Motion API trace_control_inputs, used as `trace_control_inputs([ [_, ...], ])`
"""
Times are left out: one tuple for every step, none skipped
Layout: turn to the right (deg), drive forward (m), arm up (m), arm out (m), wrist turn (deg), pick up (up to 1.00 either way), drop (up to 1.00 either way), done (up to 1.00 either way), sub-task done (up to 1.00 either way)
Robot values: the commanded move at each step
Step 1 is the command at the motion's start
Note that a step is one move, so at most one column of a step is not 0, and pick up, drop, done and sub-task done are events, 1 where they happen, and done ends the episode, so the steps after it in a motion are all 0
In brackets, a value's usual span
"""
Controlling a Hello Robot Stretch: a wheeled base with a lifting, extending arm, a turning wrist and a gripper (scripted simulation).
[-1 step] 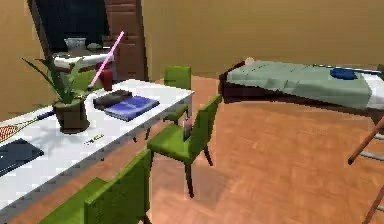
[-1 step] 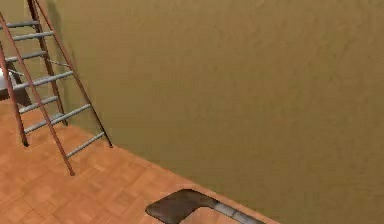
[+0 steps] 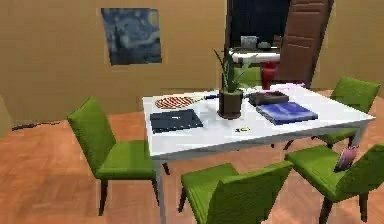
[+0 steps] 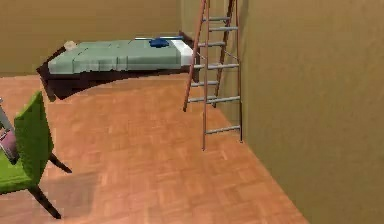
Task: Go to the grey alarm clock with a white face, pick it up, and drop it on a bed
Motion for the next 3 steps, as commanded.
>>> trace_control_inputs([
  [-45.0, 0.0, 0.0, 0.0, 0.0, 0.0, 0.0, 0.0, 0.0],
  [-6.0, 0.0, 0.0, 0.0, 0.0, 0.0, 0.0, 0.0, 0.0],
  [0.0, 1.0, 0.0, 0.0, 0.0, 0.0, 0.0, 0.0, 0.0],
])
